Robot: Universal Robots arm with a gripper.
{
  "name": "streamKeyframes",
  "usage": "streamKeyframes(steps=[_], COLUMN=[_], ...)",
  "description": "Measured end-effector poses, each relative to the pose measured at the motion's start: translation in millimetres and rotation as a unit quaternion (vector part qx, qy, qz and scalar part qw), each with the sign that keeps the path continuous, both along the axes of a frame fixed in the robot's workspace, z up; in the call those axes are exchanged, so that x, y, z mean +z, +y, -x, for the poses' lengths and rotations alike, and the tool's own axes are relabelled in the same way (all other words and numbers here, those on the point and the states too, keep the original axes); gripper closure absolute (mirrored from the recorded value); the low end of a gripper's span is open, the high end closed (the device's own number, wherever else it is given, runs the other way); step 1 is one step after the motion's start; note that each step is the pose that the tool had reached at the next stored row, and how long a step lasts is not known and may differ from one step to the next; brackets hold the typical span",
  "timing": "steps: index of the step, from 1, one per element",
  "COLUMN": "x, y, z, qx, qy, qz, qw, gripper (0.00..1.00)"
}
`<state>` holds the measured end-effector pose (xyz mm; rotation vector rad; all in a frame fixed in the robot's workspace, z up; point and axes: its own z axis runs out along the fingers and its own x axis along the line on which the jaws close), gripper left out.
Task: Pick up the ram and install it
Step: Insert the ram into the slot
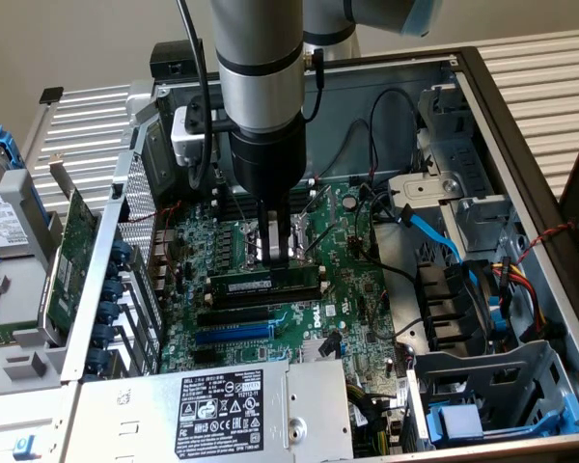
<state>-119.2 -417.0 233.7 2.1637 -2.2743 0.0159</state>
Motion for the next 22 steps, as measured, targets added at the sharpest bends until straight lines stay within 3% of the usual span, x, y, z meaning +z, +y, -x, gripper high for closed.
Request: streamKeyframes(steps=[22], x=[-3.7], y=[0.0], z=[0.4], qx=[0.0], qy=[-0.0001], qz=[-0.0001], qw=[1.0], gripper=[0.88])
